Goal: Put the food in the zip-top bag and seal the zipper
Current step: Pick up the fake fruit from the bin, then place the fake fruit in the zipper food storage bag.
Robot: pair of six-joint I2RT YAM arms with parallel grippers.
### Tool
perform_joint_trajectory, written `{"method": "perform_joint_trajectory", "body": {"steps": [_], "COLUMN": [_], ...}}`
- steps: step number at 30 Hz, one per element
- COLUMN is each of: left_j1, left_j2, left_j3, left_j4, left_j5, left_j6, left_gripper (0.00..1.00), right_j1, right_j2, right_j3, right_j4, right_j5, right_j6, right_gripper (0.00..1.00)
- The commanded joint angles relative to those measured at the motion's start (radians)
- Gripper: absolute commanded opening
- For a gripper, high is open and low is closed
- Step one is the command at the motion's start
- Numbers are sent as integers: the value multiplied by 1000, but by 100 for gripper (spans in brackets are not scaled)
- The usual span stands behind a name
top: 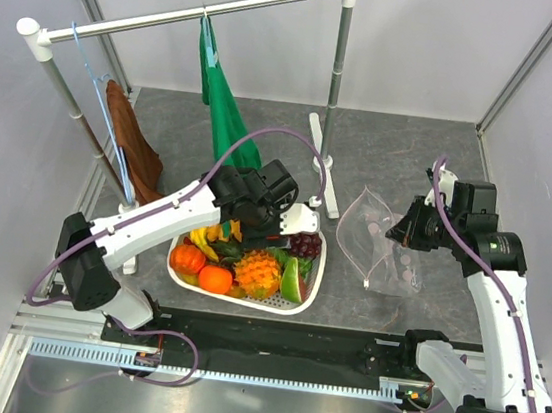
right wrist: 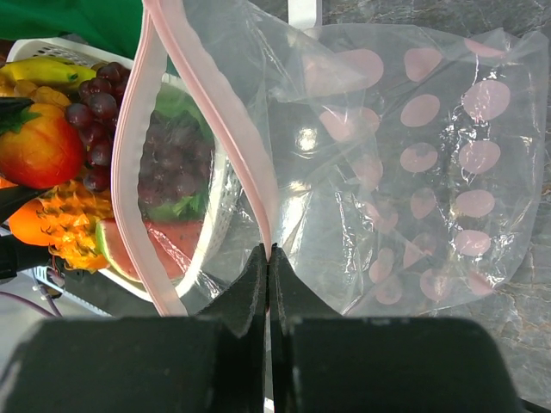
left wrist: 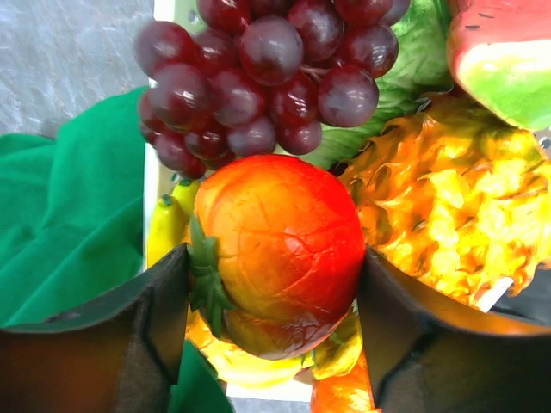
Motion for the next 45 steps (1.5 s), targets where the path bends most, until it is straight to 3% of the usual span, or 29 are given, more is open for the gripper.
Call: {"method": "perform_joint_trajectory", "body": {"steps": [1, 4, 10, 16, 23, 32, 34, 37, 38, 39, 41, 45], "left_j1": [-8, -8, -13, -48, -148, -149, -145, -137, -134, -131, -120, -85], "left_j2": [-14, -25, -33, 54, 185, 314, 315, 294, 286, 268, 243, 196], "left_j3": [90, 139, 304, 496, 580, 587, 564, 528, 521, 513, 493, 459], "left_j4": [-8, -31, -44, 34, 177, 225, 216, 203, 202, 200, 202, 208], "left_j5": [6, 38, 245, 429, 441, 385, 333, 308, 308, 308, 315, 328], "left_j6": [6, -13, -102, -237, -350, -433, -433, -438, -441, -441, -447, -481], "left_gripper": [53, 44, 43, 41, 42, 49, 52, 77, 90, 94, 100, 100], "right_j1": [-4, -4, -4, -4, -4, -5, -4, -5, -4, -4, -5, -4], "right_j2": [-16, -16, -3, 4, 7, -12, -17, -20, -22, -22, -23, -32], "right_j3": [-6, -4, -7, -26, -17, 0, 3, 8, 8, 9, 16, 23], "right_j4": [30, 30, 47, 85, 105, 96, 93, 89, 90, 92, 95, 119], "right_j5": [-20, -20, -80, -141, -193, -244, -236, -247, -252, -256, -268, -293], "right_j6": [16, 17, 34, 78, 111, 138, 134, 137, 137, 140, 149, 181], "right_gripper": [0, 0, 0, 0, 0, 0, 0, 0, 0, 0, 0, 0]}}
